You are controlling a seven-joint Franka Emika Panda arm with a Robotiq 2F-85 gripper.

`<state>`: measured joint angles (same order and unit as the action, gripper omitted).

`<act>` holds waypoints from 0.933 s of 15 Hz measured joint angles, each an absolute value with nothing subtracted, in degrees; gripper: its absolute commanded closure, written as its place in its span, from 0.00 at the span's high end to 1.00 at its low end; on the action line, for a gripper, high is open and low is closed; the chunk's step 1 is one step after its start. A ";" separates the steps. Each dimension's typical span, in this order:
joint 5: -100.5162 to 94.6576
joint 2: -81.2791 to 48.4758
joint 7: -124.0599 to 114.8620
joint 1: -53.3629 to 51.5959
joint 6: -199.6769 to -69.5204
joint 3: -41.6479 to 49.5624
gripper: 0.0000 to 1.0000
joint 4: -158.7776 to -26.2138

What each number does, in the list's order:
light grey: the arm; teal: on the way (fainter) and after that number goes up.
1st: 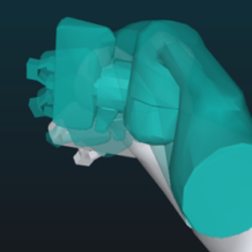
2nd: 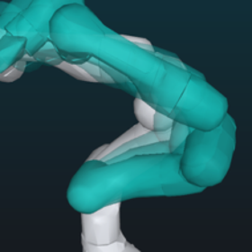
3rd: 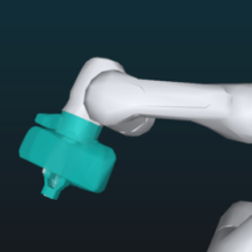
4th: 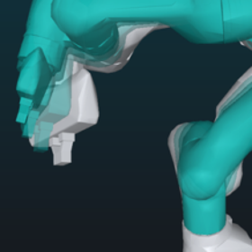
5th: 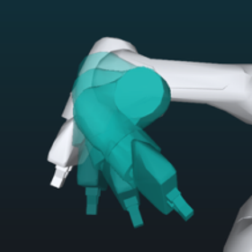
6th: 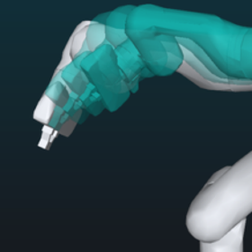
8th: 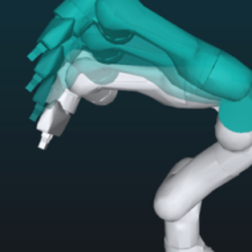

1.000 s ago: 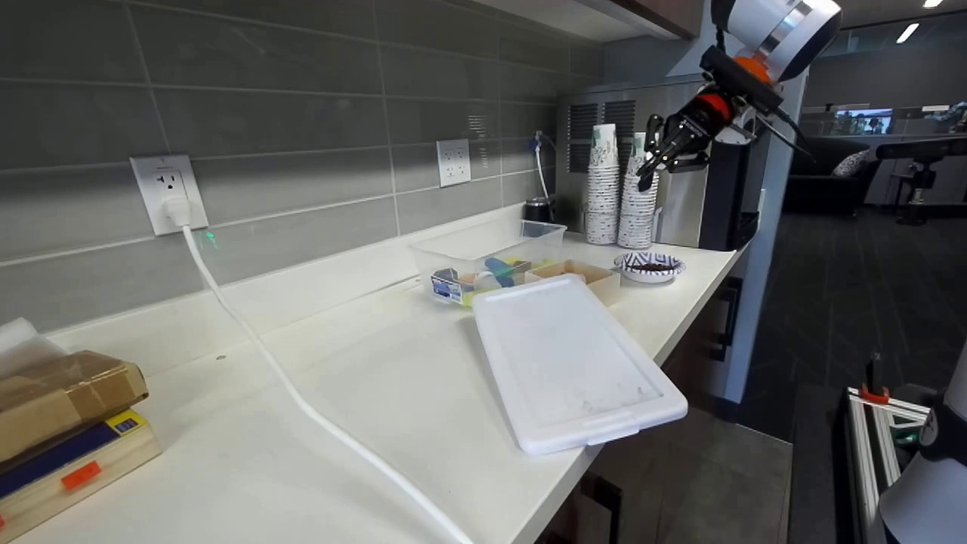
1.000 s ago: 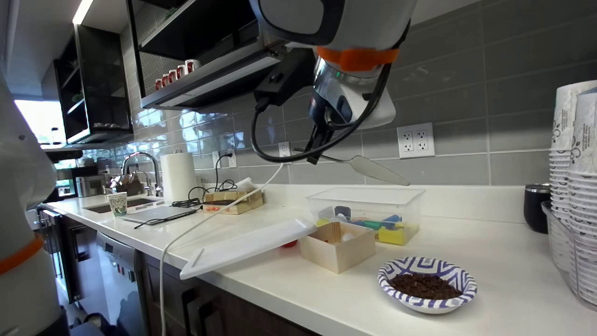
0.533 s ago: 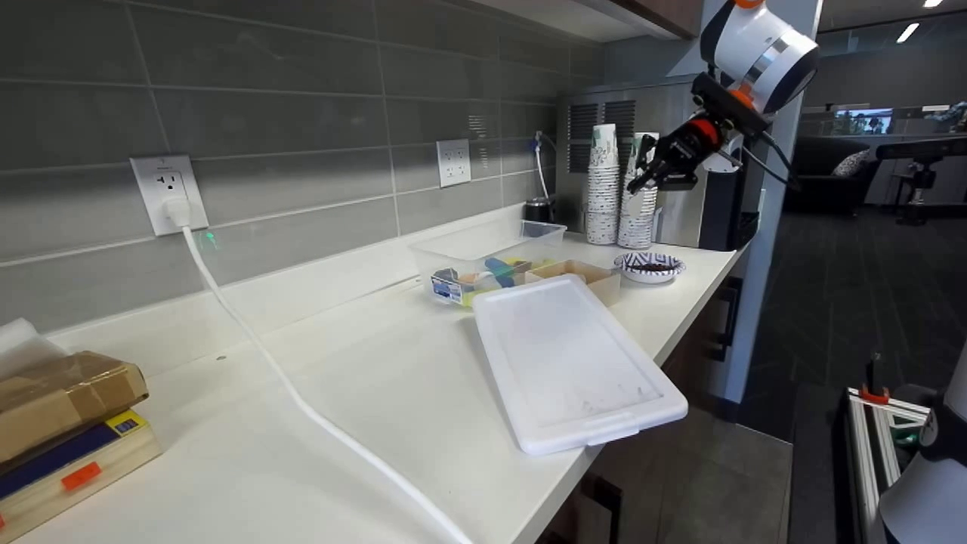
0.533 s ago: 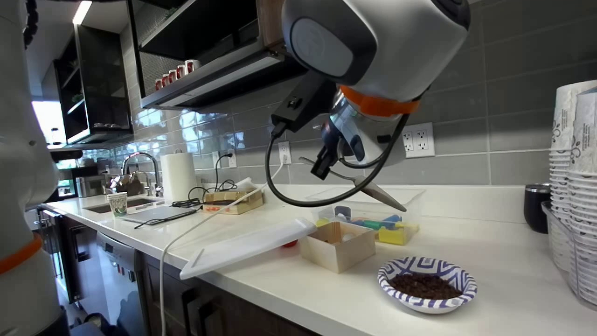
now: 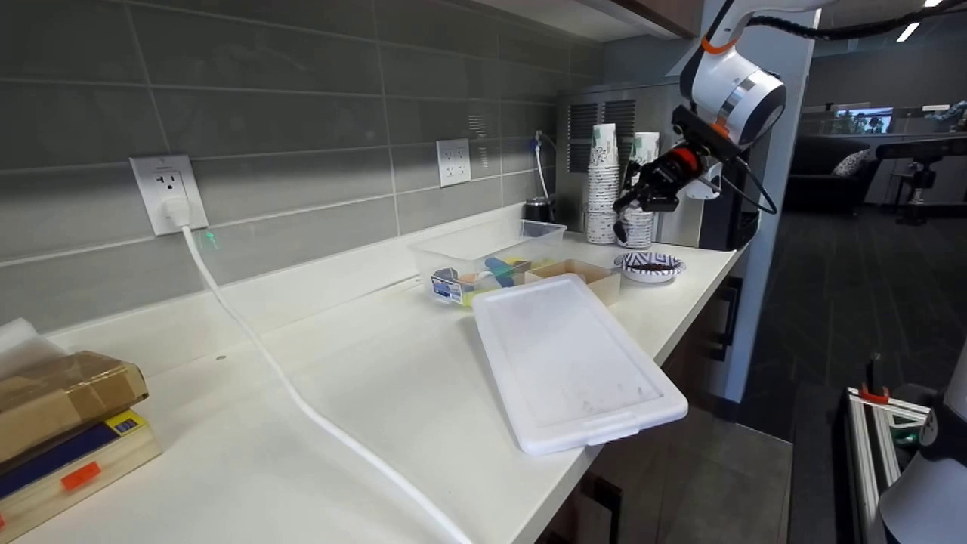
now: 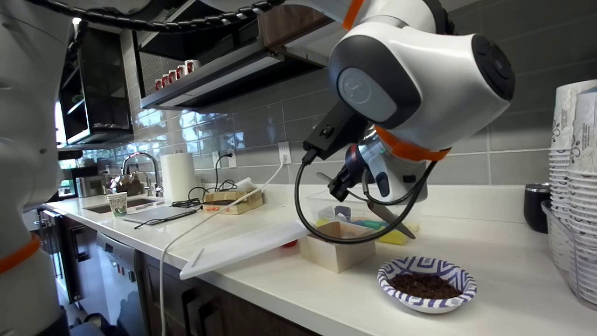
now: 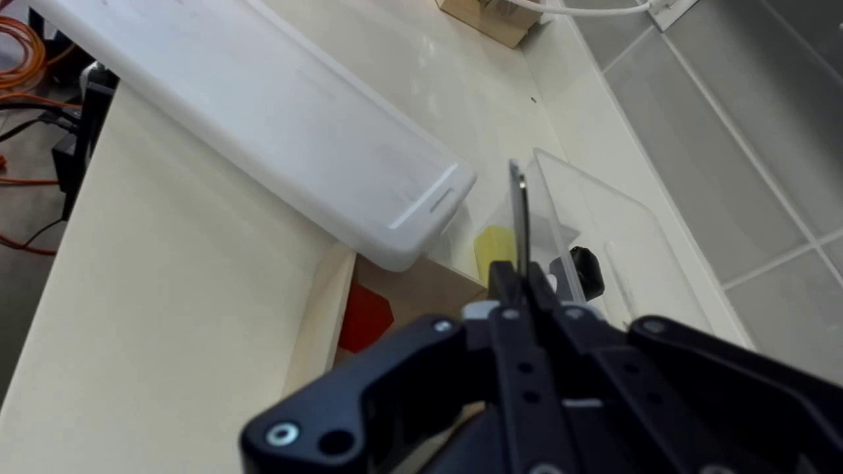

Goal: Use the cake slicer to stir in the bowl

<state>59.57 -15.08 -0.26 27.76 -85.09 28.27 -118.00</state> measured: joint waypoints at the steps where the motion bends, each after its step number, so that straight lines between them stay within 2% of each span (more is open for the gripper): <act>1: 59.84 -16.32 -0.26 28.18 -84.86 28.07 0.01 -117.22; 14: 59.97 -27.79 -2.93 34.85 -77.50 26.83 0.01 -111.44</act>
